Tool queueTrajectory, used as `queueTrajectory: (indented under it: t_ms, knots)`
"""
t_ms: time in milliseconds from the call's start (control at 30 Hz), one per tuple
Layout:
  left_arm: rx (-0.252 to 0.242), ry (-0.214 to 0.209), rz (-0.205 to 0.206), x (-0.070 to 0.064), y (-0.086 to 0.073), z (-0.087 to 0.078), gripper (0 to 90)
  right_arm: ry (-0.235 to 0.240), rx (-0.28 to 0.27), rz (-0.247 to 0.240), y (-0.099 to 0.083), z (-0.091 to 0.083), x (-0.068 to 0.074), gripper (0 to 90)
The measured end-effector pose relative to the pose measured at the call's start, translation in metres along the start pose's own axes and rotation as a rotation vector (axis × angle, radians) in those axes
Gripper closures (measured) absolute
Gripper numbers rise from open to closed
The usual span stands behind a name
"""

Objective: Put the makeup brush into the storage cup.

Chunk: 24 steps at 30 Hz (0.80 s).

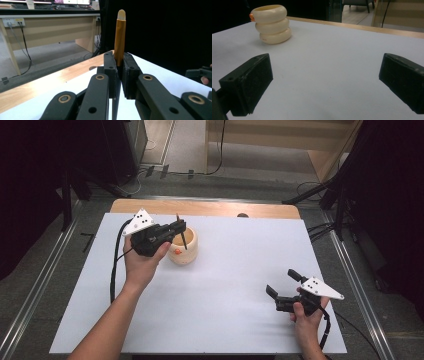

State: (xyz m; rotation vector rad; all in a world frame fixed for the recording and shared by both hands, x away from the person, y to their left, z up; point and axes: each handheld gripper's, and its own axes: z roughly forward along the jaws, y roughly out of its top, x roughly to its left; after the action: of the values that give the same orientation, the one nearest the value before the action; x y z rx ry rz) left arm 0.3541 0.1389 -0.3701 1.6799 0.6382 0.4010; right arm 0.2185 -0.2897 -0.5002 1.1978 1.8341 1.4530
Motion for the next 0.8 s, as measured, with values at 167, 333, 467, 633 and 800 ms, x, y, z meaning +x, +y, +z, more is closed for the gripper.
queueTrajectory:
  t_ms: [167,333,467,633,800]
  knots:
    - [-0.007,0.013,0.005,0.005,0.006,0.001,84.6,0.001,0.000,-0.002,0.000,0.000,-0.001,0.0]
    - [-0.013,0.028,0.005,0.009,0.009,0.004,84.6,0.000,0.001,-0.003,0.000,0.001,0.000,0.0]
    - [-0.015,0.044,-0.002,0.012,0.008,0.008,84.6,-0.001,0.001,-0.003,0.000,0.001,0.000,0.0]
    - [-0.009,0.063,-0.002,0.016,0.005,0.012,84.5,-0.002,0.004,-0.001,-0.001,0.001,0.000,0.0]
    - [-0.004,0.083,-0.005,0.021,0.001,0.016,84.5,0.002,0.003,-0.007,-0.001,0.002,0.000,0.0]
